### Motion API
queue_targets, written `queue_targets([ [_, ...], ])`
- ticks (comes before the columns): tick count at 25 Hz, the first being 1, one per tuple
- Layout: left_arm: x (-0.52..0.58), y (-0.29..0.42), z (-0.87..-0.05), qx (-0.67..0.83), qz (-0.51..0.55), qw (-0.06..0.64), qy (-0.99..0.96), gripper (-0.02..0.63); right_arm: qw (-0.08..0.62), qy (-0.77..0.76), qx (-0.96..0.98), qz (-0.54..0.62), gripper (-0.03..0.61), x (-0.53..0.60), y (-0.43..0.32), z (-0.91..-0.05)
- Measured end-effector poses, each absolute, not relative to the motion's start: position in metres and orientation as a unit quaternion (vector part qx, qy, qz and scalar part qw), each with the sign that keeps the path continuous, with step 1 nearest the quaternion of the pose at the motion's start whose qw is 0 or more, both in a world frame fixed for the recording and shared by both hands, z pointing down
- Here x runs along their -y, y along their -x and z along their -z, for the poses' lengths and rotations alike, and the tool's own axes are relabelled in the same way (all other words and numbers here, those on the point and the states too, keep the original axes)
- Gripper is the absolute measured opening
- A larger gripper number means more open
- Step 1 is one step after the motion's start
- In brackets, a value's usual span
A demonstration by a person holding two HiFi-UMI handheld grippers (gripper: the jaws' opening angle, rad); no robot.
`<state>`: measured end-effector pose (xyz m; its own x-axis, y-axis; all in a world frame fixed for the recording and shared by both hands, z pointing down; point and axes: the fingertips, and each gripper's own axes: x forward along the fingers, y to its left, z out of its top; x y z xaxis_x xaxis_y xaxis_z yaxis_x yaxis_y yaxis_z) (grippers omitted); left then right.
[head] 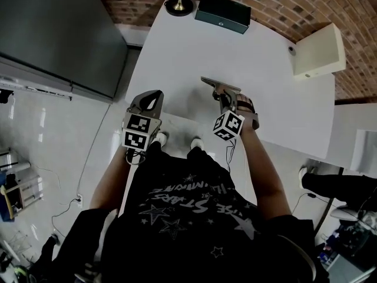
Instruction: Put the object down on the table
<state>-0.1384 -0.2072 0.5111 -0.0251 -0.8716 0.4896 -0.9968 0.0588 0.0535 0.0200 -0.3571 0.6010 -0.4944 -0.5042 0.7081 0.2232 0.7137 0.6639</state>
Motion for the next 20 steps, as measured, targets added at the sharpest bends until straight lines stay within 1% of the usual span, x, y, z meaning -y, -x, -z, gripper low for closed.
queue_targets([
  [4,0.214,0.139,-0.509,0.683,-0.153,0.194,-0.688,0.02,0.497,-0.096,0.787,0.354,0.133,0.352,-0.02,-0.594],
  [8,0.224,0.142,-0.505,0.664,-0.146,0.181,-0.71,0.02,0.504,-0.113,0.789,0.332,0.14,0.344,-0.027,-0.587],
  [11,0.232,0.148,-0.502,0.647,-0.143,0.169,-0.73,0.021,0.5,-0.155,0.793,0.311,0.134,0.344,-0.03,-0.577],
  [16,0.243,0.155,-0.496,0.598,-0.145,0.153,-0.773,0.02,0.471,-0.269,0.811,0.221,0.117,0.341,-0.036,-0.552],
  [18,0.246,0.155,-0.495,0.575,-0.147,0.15,-0.791,0.021,0.448,-0.315,0.818,0.175,0.11,0.337,-0.036,-0.54],
  [20,0.248,0.153,-0.496,0.554,-0.148,0.149,-0.805,0.021,0.413,-0.357,0.828,0.13,0.091,0.333,-0.036,-0.526],
])
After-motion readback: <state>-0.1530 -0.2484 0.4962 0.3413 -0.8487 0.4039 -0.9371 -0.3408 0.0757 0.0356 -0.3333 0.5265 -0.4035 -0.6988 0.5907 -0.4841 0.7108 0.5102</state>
